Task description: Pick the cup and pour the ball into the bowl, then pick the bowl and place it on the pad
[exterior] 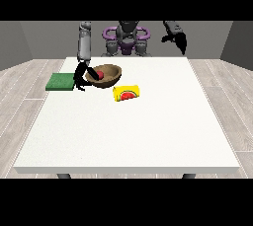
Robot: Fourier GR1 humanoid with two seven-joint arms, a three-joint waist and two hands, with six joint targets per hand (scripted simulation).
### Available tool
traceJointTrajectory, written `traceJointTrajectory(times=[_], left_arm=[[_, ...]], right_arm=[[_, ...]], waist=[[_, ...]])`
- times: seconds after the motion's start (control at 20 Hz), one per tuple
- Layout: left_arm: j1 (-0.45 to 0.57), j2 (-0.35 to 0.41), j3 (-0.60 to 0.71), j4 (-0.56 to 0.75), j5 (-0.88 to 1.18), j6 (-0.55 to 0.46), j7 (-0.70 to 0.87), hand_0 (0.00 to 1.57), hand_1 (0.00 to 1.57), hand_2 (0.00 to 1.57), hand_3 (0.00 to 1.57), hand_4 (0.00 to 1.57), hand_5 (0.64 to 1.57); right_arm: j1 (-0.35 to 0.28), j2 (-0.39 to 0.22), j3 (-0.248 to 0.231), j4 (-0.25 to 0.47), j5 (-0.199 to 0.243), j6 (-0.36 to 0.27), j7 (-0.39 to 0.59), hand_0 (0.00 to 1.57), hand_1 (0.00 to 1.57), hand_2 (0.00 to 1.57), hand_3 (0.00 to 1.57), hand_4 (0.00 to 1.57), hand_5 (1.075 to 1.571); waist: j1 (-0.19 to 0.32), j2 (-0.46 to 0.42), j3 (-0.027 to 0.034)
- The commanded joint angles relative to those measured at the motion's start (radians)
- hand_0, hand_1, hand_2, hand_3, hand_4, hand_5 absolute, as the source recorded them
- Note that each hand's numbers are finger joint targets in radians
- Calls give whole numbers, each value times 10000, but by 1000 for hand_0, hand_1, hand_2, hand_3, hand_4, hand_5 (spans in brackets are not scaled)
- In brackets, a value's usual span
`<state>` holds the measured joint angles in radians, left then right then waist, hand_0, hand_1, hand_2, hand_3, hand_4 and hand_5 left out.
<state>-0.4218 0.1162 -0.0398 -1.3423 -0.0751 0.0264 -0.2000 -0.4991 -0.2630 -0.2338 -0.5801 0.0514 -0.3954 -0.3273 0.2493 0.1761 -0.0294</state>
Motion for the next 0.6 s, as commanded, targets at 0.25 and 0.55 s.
traceJointTrajectory(times=[0.25,0.55], left_arm=[[1588,488,1267,2350,521,-71,-458,0,0,0,0,998,1411],[1491,538,1280,1672,502,-69,-422,0,0,0,0,999,1410]], right_arm=[[-894,-22,1729,-427,1197,391,5305,1571,1571,1571,889,806,1565],[-788,-1163,805,-940,391,1599,5375,1571,1571,1571,771,794,1570]], waist=[[-2015,-3168,252],[-2102,-2299,295]])
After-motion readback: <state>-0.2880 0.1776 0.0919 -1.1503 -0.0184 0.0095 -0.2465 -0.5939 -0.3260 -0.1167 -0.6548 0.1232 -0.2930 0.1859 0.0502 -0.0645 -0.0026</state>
